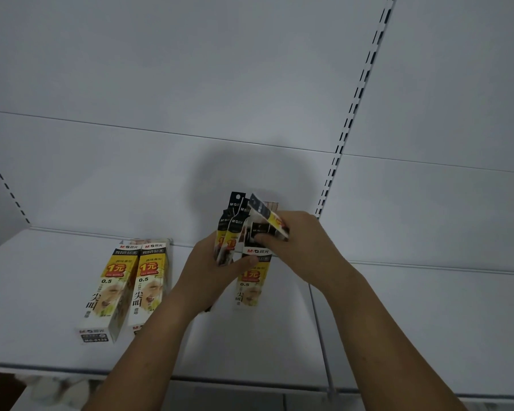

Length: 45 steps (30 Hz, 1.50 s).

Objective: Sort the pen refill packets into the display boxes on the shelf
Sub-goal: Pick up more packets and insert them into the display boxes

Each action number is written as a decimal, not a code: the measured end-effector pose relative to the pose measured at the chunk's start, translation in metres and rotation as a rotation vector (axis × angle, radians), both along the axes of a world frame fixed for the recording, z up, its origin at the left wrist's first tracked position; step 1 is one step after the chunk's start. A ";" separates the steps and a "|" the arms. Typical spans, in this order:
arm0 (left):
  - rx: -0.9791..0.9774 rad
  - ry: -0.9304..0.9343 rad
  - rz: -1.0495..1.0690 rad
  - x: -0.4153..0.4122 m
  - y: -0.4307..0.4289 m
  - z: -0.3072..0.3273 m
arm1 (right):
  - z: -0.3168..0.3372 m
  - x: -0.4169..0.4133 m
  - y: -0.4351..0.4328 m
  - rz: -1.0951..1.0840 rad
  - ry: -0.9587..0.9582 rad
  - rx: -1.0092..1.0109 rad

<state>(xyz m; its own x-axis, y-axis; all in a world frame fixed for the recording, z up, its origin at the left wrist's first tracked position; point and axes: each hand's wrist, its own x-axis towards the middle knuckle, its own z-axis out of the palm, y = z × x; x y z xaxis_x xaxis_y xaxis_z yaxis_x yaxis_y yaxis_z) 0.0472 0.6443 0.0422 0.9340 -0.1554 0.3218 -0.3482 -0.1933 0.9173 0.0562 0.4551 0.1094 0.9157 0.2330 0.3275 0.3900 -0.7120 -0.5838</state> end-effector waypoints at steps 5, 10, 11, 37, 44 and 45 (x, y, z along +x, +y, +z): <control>-0.010 0.012 0.013 0.000 0.001 0.000 | 0.005 -0.004 -0.007 0.028 -0.010 0.153; 0.009 0.017 0.027 0.001 0.000 0.000 | 0.005 0.004 -0.006 0.013 0.005 -0.058; 0.015 0.017 0.027 0.001 0.000 -0.001 | 0.007 0.006 -0.007 0.008 0.020 -0.071; -0.009 0.004 0.007 -0.002 0.002 0.000 | 0.038 0.026 0.005 0.164 0.148 -0.330; 0.002 0.007 0.017 -0.002 0.001 0.000 | 0.048 0.028 0.013 0.201 0.215 -0.470; 0.006 0.006 0.019 -0.003 0.000 0.000 | 0.050 0.030 0.014 0.204 0.241 -0.495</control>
<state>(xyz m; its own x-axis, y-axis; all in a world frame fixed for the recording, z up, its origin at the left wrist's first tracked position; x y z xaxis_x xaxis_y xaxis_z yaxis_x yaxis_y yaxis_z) 0.0445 0.6447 0.0426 0.9386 -0.1392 0.3156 -0.3391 -0.2057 0.9180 0.0859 0.4689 0.1596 0.8712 0.4848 -0.0774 0.4455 -0.8470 -0.2900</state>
